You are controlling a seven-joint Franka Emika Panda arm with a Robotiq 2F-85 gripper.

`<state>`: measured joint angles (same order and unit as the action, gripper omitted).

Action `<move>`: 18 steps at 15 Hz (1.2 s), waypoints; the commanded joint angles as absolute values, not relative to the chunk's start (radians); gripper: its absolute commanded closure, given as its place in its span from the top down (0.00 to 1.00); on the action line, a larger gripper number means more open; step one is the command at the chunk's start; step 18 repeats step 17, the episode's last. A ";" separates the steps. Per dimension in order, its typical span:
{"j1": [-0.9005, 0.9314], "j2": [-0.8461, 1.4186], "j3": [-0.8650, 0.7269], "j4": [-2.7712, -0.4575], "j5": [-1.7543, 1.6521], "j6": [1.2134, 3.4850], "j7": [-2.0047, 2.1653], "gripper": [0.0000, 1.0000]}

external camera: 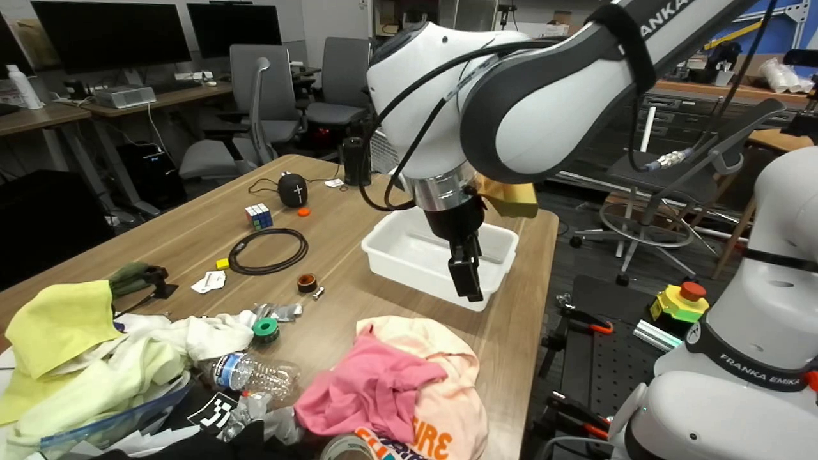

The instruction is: Remove the clothes from the storage box and put them on the table

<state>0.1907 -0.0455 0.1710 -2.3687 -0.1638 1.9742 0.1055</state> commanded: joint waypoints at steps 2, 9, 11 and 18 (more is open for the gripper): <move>0.145 -0.265 0.122 -2.561 -0.070 2.133 0.073 1.00; 0.093 -0.502 0.069 -2.803 -0.016 2.408 0.111 1.00; 0.082 -0.471 0.065 -2.748 -0.016 2.422 0.109 1.00; 0.078 -0.476 0.068 -2.755 -0.011 2.414 0.098 1.00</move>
